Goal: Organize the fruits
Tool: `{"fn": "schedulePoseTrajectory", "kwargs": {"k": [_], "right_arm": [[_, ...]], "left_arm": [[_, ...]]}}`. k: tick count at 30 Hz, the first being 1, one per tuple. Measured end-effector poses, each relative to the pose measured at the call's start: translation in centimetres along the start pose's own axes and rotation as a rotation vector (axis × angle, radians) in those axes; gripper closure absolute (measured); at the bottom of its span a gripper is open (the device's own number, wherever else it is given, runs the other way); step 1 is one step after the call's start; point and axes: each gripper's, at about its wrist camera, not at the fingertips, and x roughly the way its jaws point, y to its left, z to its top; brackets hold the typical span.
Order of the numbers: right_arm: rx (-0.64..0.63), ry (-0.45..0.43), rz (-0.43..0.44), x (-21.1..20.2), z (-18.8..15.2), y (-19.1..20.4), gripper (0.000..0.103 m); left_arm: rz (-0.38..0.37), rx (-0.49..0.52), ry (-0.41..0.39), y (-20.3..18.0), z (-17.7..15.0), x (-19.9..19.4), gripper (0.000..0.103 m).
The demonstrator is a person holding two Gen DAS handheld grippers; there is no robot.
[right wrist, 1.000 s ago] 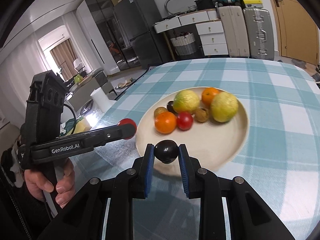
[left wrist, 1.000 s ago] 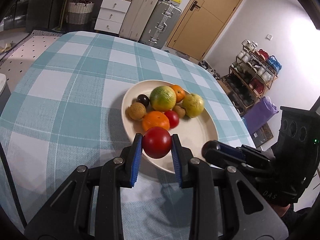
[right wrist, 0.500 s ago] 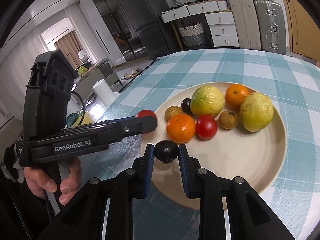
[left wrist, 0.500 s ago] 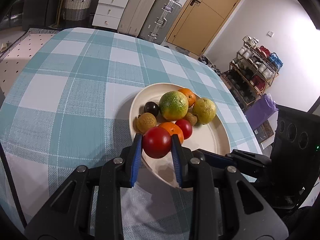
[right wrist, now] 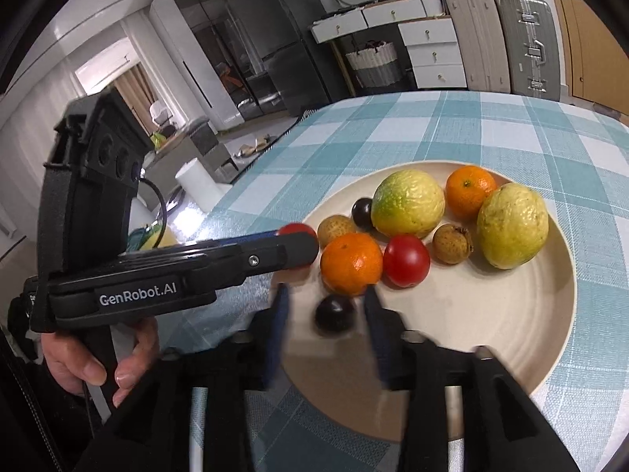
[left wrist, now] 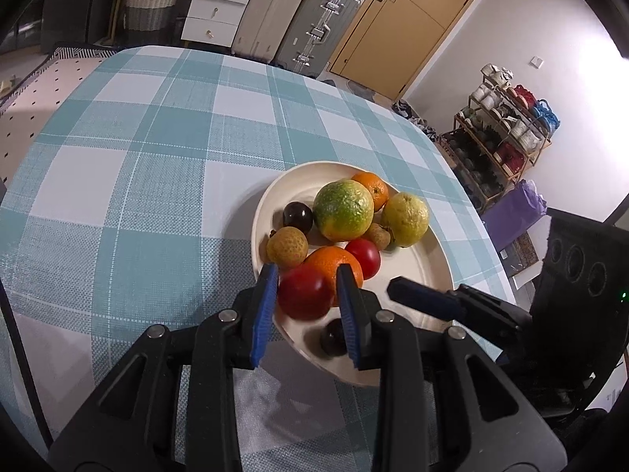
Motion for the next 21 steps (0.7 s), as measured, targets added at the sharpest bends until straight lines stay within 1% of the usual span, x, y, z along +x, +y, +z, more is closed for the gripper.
{"fn": "schedulePoseTrajectory", "kwargs": {"k": [1,3,4,5,7,8,13,15,19,20,21], "right_arm": [[0.003,-0.012,-0.003,-0.3,0.0,0.0,0.048],[0.008,-0.030,-0.007,-0.9,0.0,-0.2,0.047],[0.010,-0.033,-0.009,-1.1,0.0,-0.3,0.047],[0.014,-0.038,-0.012,-1.3,0.0,-0.4,0.046],[0.022,-0.051,-0.019,-1.9,-0.2,-0.7,0.039],[0.028,-0.058,-0.024,-2.3,-0.3,-0.9,0.038],[0.056,-0.082,-0.039,-3.7,-1.1,-1.6,0.037],[0.057,-0.090,-0.047,-4.3,-1.2,-1.7,0.037],[0.059,-0.125,-0.069,-5.8,-1.6,-1.8,0.032],[0.060,-0.136,-0.072,-6.2,-1.6,-1.8,0.031],[0.062,-0.149,-0.077,-6.6,-1.7,-1.8,0.030]], "left_arm": [[-0.001,0.001,0.000,-0.1,0.0,-0.1,0.072],[0.002,0.012,-0.003,-0.4,0.0,-0.4,0.060],[0.008,0.019,-0.008,-0.6,-0.1,-0.6,0.058],[0.012,0.021,-0.015,-0.7,-0.1,-0.8,0.057],[0.020,0.020,-0.019,-0.8,-0.2,-1.1,0.057],[0.023,0.019,-0.018,-0.8,-0.2,-1.2,0.057],[0.043,0.015,-0.040,-1.2,-0.6,-2.5,0.057],[0.055,0.017,-0.050,-1.5,-0.9,-3.0,0.052],[0.090,0.035,-0.076,-2.3,-1.3,-4.2,0.050],[0.100,0.040,-0.083,-2.6,-1.4,-4.4,0.048],[0.112,0.045,-0.093,-2.9,-1.5,-4.8,0.043]]}}
